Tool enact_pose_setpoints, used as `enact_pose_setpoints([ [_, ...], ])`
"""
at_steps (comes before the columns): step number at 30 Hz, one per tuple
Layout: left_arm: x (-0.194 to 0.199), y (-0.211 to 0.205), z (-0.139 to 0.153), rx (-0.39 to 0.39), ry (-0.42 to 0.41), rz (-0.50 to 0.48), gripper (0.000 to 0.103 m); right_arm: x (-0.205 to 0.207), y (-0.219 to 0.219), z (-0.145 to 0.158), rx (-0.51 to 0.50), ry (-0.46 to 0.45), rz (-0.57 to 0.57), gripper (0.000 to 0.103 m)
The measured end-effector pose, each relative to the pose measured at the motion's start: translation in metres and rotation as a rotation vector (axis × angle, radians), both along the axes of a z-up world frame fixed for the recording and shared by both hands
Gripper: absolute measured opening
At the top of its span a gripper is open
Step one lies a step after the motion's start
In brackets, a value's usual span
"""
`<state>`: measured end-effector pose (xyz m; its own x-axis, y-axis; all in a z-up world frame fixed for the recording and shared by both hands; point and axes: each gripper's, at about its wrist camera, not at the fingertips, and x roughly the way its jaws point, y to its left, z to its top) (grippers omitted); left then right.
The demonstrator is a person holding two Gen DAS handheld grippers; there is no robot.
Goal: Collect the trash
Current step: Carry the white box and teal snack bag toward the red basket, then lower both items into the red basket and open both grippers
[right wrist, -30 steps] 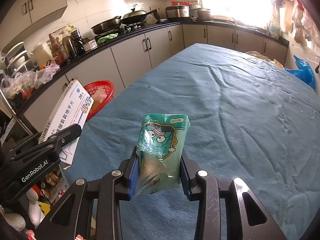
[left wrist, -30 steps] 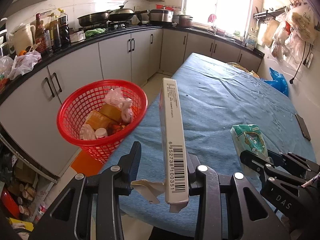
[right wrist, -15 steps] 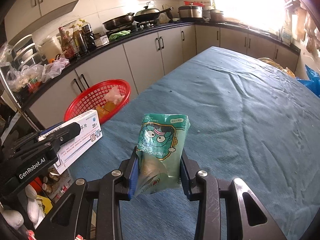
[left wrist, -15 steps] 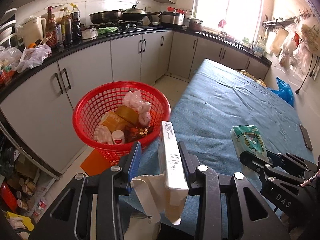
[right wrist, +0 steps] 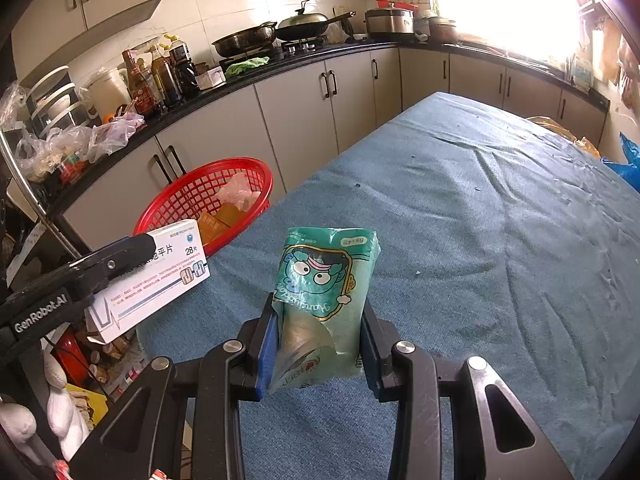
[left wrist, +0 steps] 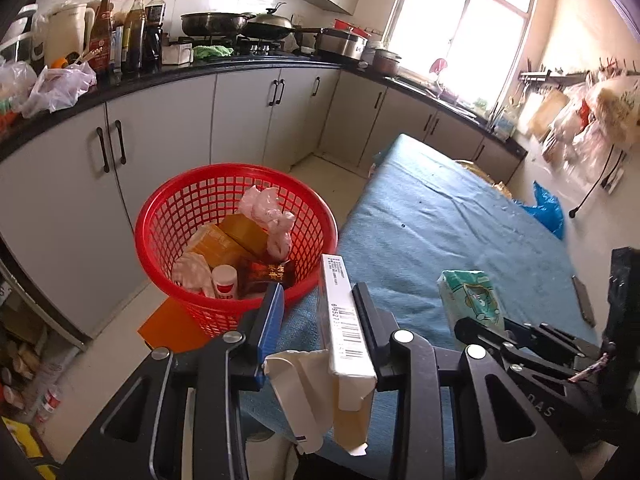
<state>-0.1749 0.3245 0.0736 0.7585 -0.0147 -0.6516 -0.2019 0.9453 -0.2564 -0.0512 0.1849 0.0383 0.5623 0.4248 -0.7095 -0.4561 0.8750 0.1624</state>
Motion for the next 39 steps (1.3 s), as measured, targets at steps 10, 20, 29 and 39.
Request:
enact_pose_setpoints([
  [10,-0.01,0.005,0.017,-0.027,-0.052,-0.004,0.034,0.002,-0.006,0.003,0.028,0.007,0.001,0.039],
  [20,0.004,0.026,0.033,0.074,-0.054,0.046,0.034,0.022,0.008,0.024,0.067,0.001,0.047,0.039],
  [29,0.027,0.051,0.033,0.142,-0.044,0.069,0.034,0.038,0.048,0.033,0.068,-0.009,0.111,0.039],
  [39,0.061,0.074,0.028,0.174,-0.033,0.077,0.034,0.071,0.099,0.037,0.104,0.004,0.151,0.039],
])
